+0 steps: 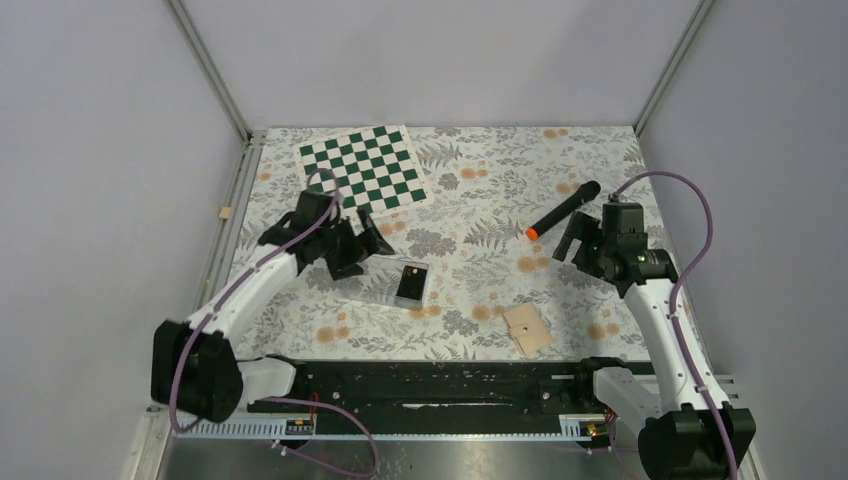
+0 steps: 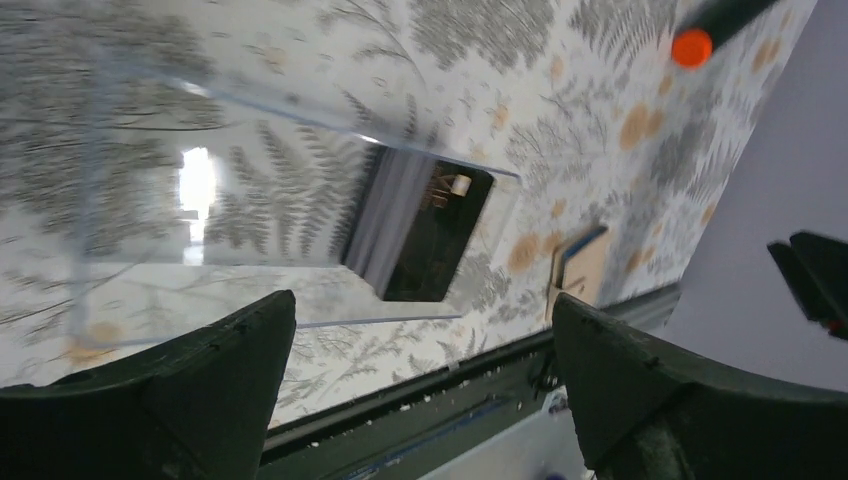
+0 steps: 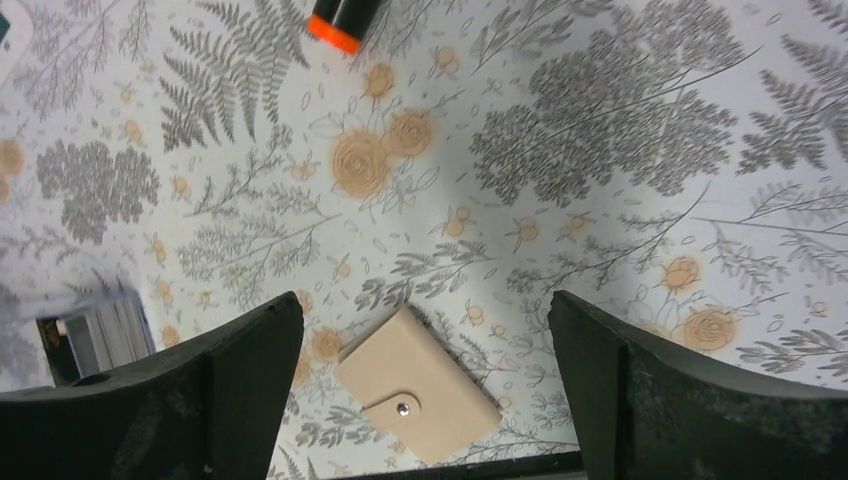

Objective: Put the credit cards into the card holder
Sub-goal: Move the card holder to the center of the board.

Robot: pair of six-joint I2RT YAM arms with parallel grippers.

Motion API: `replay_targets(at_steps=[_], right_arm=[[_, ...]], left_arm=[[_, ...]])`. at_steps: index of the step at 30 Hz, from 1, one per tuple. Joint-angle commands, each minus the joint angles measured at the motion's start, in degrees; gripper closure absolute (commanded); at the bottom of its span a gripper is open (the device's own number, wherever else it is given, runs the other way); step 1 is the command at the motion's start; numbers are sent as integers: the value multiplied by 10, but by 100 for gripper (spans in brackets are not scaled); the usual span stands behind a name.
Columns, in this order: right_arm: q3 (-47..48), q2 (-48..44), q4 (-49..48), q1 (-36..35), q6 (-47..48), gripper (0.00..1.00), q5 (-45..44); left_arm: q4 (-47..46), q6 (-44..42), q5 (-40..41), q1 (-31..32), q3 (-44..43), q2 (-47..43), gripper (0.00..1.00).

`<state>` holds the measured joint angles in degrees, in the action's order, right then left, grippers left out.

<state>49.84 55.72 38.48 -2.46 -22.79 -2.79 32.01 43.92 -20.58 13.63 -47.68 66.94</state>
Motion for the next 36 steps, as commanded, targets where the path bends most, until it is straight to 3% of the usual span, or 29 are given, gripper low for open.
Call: replay_targets(at_steps=[1, 7, 12, 15, 25, 36], right_arm=[[-23, 1, 32, -2, 13, 2, 85], [-58, 59, 36, -2, 25, 1, 145], [-30, 125, 70, -2, 22, 1, 188], [-47, 157, 54, -2, 13, 1, 218], [-117, 230, 1, -2, -16, 9, 263], [-112, 309, -15, -2, -30, 29, 295]], left_arm=[[-15, -47, -33, 87, -134, 102, 1], [-5, -83, -97, 181, -263, 238, 1], [-58, -37, -128, 249, -280, 287, 1], [-105, 22, -164, 265, -262, 325, 2], [-112, 53, -258, 301, -293, 475, 15], [-62, 47, -279, 329, -374, 597, 34]])
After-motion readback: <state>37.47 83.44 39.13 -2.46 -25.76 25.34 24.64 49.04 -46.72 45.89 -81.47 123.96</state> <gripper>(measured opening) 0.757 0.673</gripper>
